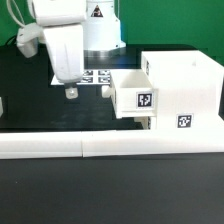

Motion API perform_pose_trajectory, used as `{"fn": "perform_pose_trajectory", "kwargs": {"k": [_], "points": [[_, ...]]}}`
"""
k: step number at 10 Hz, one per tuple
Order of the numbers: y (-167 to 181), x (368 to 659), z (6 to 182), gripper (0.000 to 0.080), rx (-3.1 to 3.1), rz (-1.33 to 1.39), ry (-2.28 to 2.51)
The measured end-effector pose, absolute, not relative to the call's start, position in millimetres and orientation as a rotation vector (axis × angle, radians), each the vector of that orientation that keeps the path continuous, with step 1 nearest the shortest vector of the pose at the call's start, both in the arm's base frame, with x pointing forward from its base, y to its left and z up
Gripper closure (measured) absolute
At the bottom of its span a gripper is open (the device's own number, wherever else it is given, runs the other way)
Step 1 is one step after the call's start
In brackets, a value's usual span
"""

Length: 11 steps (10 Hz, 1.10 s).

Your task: Assemble drawer

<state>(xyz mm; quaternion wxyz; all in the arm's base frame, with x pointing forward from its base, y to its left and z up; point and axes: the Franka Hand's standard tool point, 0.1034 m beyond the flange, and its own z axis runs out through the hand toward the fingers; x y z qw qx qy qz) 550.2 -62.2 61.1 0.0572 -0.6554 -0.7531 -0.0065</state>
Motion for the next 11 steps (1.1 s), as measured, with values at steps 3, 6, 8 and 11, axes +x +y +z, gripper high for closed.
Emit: {"fn": "perform_pose_trajectory", "kwargs": {"k": [3, 6, 8, 11], "points": [[-33.4, 552.4, 65.6, 0.0151, -1.954, -0.029, -2.289], [-9.2, 556.8, 65.0, 0.0151, -1.938, -0.041, -2.28], [4.5, 560.7, 67.2, 0.0151, -1.979, -0.044, -2.239], [18.7, 560.5, 66.0, 0.0151, -2.012, -0.042, -2.203]]}}
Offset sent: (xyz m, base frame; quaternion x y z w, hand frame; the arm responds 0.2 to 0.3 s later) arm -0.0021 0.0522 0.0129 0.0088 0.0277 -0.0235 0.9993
